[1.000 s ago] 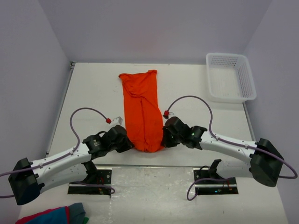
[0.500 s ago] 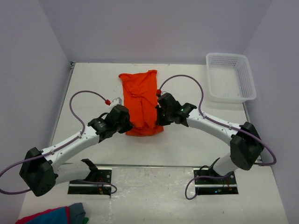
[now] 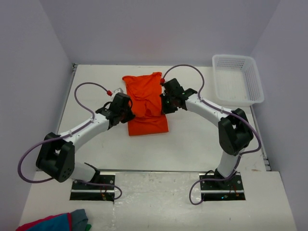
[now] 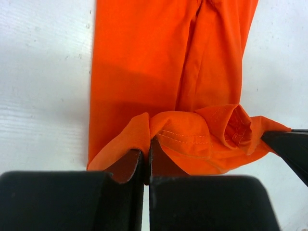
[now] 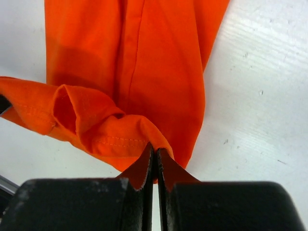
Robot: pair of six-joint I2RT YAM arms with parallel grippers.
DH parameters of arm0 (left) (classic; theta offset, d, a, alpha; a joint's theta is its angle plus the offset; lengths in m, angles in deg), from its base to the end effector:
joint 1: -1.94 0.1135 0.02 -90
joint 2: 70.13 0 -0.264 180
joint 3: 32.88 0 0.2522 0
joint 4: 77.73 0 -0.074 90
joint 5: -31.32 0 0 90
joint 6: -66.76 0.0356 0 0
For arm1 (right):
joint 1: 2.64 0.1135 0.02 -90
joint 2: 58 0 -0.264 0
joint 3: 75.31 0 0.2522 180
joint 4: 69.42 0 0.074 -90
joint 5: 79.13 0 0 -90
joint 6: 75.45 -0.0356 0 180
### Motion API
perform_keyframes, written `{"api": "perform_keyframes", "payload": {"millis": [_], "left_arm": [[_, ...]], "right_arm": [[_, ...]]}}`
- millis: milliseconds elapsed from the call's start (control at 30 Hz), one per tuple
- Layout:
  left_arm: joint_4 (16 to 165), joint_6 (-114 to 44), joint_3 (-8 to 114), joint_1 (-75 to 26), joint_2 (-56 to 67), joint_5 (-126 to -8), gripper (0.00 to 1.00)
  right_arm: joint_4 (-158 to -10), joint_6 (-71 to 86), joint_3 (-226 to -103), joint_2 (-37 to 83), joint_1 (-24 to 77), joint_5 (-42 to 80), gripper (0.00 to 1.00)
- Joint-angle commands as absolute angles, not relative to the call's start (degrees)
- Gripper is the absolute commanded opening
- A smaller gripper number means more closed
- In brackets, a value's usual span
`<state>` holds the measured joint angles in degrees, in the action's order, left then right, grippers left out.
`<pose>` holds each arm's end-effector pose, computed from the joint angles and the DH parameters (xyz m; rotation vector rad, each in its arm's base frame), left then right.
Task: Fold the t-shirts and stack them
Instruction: Fold the folded rectangular tshirt in 1/3 of the way
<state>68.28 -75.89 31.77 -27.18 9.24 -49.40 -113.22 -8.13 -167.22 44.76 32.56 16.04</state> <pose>0.2537 -0.1348 0.2269 -0.5746 2.3903 -0.4552 0.3163 0.2270 0.2342 -0.3205 2.5792 0.5034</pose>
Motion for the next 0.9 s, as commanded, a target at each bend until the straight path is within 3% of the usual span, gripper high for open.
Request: {"api": "perform_keyframes", "payload": {"millis": [0,667,700,733,767,800,833,867], "left_arm": [[72.8,-73.3,35.5,-25.7,11.5,-50.4,0.00],[77.3,-69.5,45.5,-19.6,26.5,-53.8,0.00],[77.9,-69.3,45.6,-18.8,27.2,-54.5,0.02],[79.0,-68.5,46.1,-18.4,29.1,-54.7,0.17],[80.1,-67.6,46.5,-18.0,30.1,-55.3,0.24],[81.6,-66.5,46.9,-17.7,30.9,-55.3,0.29],[81.9,-65.1,49.1,-17.5,33.3,-55.4,0.44],[82.7,-61.7,50.4,-17.3,34.4,-56.3,0.49]], "right_arm": [[-114.3,-4.7,-173.5,46.9,31.4,19.2,0.00],[-118.7,-2.2,-190.2,62.4,26.1,22.7,0.00],[-118.6,-1.7,-190.8,63.0,25.8,22.5,0.00],[-118.6,-1.2,-191.5,64.6,25.5,22.6,0.00],[-118.6,-0.5,-193.5,65.6,24.9,23.1,0.02],[-118.2,1.2,-194.7,66.8,24.6,23.3,0.15],[-118.2,2.3,-196.2,67.9,24.3,23.5,0.23],[-118.2,3.3,-200.0,70.6,23.5,23.4,0.35]]}}
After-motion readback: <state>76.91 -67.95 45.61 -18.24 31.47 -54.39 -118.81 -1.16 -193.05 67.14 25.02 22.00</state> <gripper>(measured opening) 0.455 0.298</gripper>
